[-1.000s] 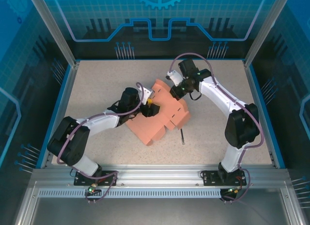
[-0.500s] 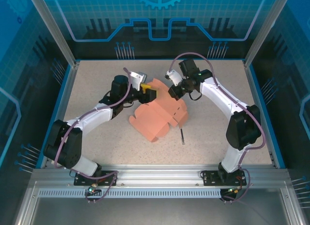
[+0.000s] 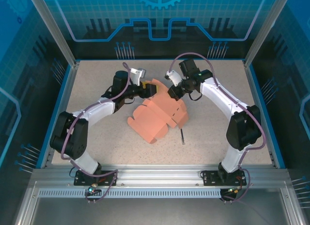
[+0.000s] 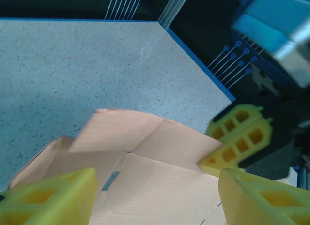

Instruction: Fold the paper box

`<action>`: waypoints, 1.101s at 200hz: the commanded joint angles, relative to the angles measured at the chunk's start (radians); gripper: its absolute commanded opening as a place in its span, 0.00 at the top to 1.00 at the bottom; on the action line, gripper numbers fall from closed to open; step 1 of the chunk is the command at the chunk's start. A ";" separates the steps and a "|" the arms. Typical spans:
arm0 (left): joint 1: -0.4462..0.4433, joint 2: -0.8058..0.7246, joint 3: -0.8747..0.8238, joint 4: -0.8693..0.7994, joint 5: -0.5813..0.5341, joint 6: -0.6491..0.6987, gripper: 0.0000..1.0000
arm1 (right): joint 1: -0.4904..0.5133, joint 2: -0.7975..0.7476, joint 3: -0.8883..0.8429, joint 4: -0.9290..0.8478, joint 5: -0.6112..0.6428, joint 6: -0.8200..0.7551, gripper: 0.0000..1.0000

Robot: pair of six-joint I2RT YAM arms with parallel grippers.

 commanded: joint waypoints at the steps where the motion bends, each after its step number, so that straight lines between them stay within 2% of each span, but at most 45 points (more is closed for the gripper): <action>1: 0.022 0.035 0.049 0.028 0.042 -0.062 0.31 | 0.000 -0.036 -0.010 0.011 -0.044 -0.004 1.00; 36: 0.030 0.051 0.082 0.018 0.040 -0.049 0.31 | 0.000 -0.036 -0.013 0.014 -0.053 -0.005 1.00; 86: 0.028 0.077 0.120 0.088 0.146 -0.104 0.32 | 0.003 -0.025 -0.008 0.025 -0.075 0.003 1.00; 134: 0.012 0.062 0.086 0.120 0.219 -0.124 0.41 | 0.000 -0.015 0.008 0.027 -0.051 0.021 1.00; 178: -0.026 0.032 0.015 0.154 0.220 -0.134 0.49 | -0.007 0.000 0.028 0.037 -0.058 0.051 1.00; 220: -0.056 0.040 -0.021 0.194 0.205 -0.158 0.49 | -0.005 -0.001 0.026 0.051 -0.069 0.062 1.00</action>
